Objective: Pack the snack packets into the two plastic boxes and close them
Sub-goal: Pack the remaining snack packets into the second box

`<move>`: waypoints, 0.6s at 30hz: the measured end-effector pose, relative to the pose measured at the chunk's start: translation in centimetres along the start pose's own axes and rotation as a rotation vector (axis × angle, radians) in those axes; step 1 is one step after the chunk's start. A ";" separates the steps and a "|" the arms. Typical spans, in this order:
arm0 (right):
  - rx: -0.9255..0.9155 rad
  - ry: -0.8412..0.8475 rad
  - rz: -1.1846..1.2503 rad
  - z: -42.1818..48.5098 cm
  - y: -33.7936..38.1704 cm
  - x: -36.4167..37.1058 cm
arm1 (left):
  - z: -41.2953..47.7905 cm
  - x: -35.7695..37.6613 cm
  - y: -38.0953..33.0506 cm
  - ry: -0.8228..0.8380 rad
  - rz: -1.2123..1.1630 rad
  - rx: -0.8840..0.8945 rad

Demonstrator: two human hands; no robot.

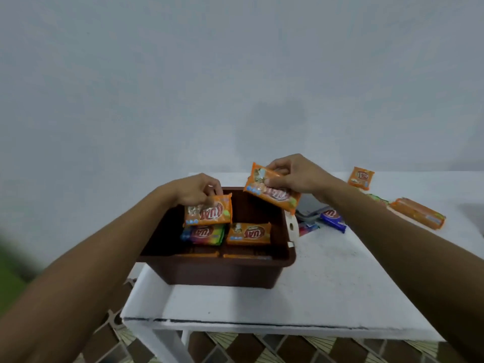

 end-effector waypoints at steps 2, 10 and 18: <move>-0.032 0.063 -0.184 1.2 1.4 3.0 | 0.9 1.0 1.5 0.029 0.128 0.003; 0.024 0.330 -0.775 3.4 -2.0 11.1 | 1.8 2.8 3.6 0.021 0.339 0.058; -0.232 0.019 -1.034 3.0 0.1 10.1 | 0.7 1.8 2.0 -0.275 0.814 0.135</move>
Point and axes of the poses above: each hand's wrist, its own z-axis towards the middle knuckle, its own x-axis out of the palm, y = z × x, the point moved 9 cm from there along z, towards the middle knuckle, and after that the axes turned 5 degrees about -x, right-handed, at the moved point
